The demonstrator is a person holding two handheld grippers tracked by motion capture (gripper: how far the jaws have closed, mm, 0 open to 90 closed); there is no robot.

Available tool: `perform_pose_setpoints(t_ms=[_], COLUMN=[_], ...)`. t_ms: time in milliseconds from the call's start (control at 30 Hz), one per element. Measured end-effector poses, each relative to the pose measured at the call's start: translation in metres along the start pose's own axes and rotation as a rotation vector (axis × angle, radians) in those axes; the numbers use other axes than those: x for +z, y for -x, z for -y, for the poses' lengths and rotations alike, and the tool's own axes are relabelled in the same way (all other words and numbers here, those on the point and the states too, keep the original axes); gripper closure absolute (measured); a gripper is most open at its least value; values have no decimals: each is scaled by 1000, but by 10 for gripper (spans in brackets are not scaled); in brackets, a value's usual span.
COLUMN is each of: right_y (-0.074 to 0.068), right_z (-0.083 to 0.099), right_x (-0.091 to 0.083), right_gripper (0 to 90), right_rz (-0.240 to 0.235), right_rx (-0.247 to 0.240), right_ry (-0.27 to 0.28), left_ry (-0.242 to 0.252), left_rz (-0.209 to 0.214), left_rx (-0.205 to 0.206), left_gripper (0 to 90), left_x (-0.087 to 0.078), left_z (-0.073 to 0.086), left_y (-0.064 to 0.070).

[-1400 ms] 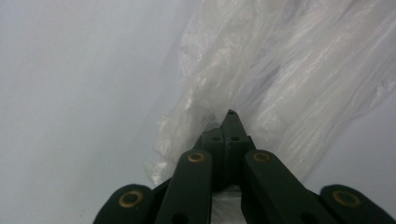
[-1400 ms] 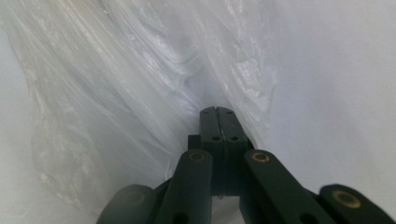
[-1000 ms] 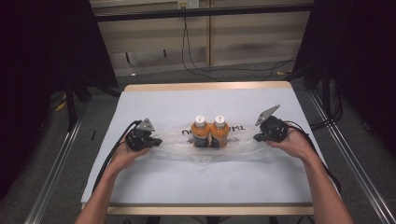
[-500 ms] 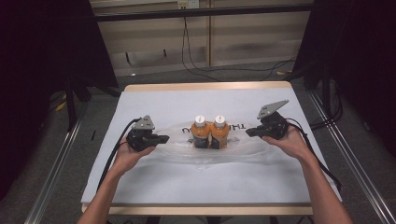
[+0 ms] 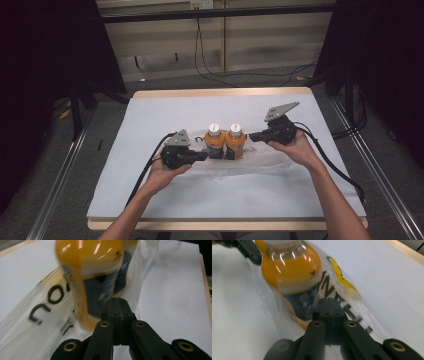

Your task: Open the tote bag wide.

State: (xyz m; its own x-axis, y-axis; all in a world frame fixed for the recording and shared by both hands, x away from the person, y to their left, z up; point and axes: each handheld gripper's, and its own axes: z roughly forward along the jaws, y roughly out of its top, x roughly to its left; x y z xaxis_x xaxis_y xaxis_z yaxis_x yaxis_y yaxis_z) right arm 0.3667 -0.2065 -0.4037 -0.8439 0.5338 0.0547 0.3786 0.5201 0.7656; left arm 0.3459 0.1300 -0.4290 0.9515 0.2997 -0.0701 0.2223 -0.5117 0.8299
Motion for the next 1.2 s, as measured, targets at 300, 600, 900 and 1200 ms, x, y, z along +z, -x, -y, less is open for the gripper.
perform_pose_setpoints(t_ms=[300,600,900,1200], right_y=[14,23,22,26], right_z=[-17,-15,-6,8], right_x=[35,63,82,102], right_gripper=[900,900,900,900], right_rz=[-54,-91,-126,-120], right_rx=[42,61,62,95], right_ry=[15,-50,-138,-204], left_ry=[28,21,-39,-69], left_rz=[36,18,-20,-32], left_rx=[3,-1,10,30], left_gripper=[900,900,900,900], left_x=[31,55,66,72], left_z=[-10,-10,2,10], left_y=[14,16,16,19])
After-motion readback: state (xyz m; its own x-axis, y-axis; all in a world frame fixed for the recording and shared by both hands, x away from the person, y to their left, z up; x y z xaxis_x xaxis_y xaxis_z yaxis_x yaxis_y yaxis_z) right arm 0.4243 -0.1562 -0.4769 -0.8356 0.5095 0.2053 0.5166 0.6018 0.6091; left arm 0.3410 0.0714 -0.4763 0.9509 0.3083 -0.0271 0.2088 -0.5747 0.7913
